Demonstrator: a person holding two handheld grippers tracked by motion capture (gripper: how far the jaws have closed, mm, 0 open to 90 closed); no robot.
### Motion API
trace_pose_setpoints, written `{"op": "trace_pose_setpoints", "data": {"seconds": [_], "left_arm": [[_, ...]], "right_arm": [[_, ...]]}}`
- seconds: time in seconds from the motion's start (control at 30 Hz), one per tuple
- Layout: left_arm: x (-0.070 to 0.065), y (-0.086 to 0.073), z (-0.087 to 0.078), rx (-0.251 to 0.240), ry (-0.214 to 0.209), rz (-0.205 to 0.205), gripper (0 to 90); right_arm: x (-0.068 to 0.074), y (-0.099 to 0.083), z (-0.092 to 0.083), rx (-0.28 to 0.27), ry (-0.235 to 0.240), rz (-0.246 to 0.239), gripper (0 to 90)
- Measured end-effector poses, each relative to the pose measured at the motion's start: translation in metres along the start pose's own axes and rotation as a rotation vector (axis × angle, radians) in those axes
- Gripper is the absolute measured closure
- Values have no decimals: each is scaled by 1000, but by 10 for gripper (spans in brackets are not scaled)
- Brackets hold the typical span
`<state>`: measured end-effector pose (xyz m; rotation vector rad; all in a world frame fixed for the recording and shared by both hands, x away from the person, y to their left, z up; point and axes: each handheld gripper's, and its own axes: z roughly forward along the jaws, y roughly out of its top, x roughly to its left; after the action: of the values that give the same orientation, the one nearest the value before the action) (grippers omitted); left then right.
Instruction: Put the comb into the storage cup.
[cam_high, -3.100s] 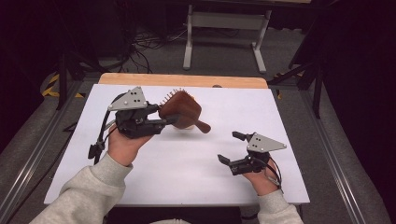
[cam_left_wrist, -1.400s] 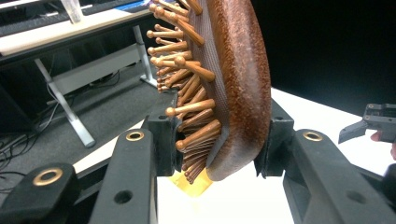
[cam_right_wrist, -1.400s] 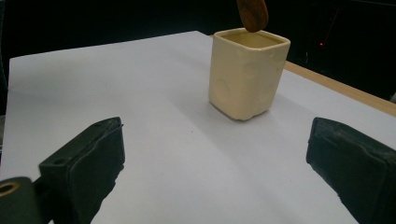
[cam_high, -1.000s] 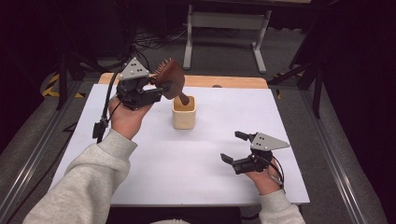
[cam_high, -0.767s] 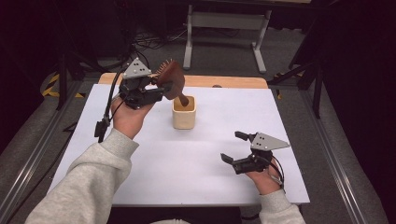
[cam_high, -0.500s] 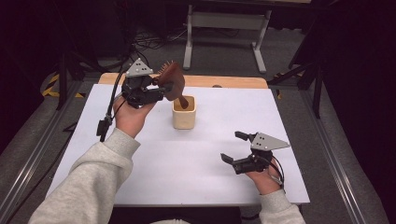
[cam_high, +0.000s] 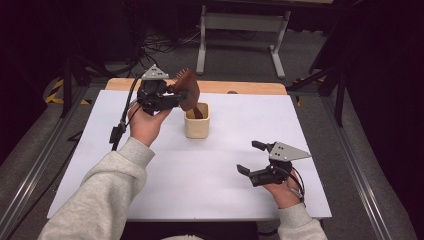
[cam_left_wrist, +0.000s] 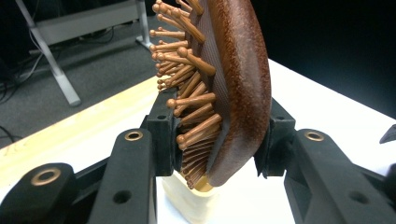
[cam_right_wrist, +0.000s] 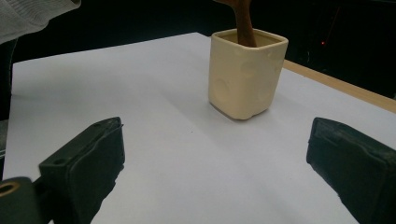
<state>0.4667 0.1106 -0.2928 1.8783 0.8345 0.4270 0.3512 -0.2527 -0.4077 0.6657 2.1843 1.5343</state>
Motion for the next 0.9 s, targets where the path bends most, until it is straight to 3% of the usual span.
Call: {"op": "trace_pose_setpoints", "data": {"seconds": [0.27,0.9], "left_arm": [[5,-5,9,13,-16,-50,587],[5,-12,30,65,-13,-68,582]], "right_arm": [[0,0,1,2,7,-2,49],[0,-1,2,11,10,-1,49]]}}
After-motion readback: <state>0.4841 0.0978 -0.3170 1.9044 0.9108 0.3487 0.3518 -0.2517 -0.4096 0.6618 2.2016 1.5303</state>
